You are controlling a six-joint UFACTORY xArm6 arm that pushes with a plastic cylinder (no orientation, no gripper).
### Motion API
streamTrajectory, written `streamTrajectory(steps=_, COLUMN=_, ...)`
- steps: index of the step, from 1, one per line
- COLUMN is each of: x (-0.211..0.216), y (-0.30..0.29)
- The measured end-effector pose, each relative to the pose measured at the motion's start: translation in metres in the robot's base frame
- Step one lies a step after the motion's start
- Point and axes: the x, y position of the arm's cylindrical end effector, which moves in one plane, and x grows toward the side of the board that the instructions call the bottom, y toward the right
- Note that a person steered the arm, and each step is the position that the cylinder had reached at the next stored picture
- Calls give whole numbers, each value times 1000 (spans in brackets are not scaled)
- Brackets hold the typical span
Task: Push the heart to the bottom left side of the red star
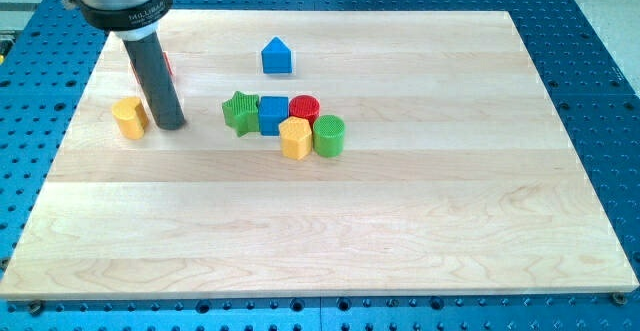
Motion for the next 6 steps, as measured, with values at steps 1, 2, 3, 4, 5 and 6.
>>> streamTrajectory(steps=1, x=30, y=-15)
streamTrajectory(steps=2, x=27, y=-41)
streamTrajectory(steps=3, x=26, y=-39)
streamTrajectory(steps=4, x=2, y=-22)
streamTrajectory(steps=5, x=-10, y=-48)
streamTrajectory(steps=6, x=-13, y=-46)
